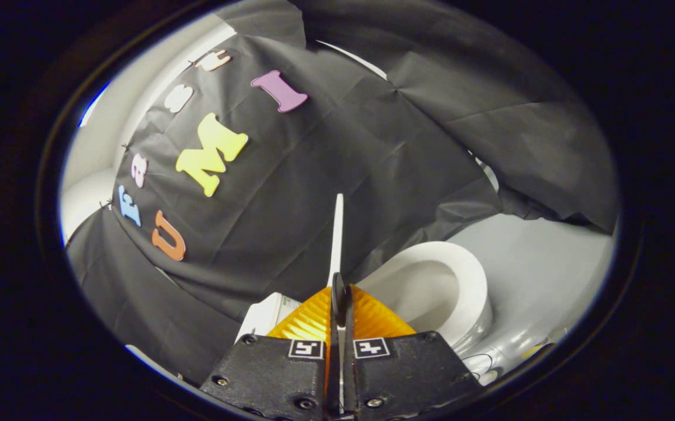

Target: Open the toilet lid.

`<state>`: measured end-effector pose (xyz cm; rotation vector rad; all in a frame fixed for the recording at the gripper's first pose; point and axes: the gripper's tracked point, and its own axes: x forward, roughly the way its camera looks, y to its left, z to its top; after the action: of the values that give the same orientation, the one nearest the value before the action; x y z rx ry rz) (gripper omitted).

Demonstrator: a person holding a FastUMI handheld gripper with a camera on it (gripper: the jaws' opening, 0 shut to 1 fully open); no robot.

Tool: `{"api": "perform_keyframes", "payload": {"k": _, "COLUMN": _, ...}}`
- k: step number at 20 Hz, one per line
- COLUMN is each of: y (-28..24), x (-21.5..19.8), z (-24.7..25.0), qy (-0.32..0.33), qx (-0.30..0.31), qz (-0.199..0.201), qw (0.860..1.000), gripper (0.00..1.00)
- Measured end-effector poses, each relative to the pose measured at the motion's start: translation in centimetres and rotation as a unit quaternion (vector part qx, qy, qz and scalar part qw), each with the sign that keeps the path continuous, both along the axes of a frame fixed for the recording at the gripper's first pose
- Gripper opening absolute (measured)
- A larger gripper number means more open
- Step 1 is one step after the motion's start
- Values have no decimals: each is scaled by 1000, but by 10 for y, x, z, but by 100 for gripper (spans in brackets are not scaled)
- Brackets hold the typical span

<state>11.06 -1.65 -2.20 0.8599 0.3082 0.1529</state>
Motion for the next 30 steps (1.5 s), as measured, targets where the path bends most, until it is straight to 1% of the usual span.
{"api": "perform_keyframes", "payload": {"k": 15, "y": 48, "x": -4, "z": 45, "qy": -31, "qx": -54, "qz": 12, "qw": 998, "gripper": 6}}
{"api": "perform_keyframes", "payload": {"k": 26, "y": 98, "x": -8, "z": 76, "qy": -51, "qx": -97, "qz": 24, "qw": 994, "gripper": 6}}
{"api": "perform_keyframes", "payload": {"k": 30, "y": 125, "x": -6, "z": 93, "qy": -64, "qx": -134, "qz": 30, "qw": 988, "gripper": 6}}
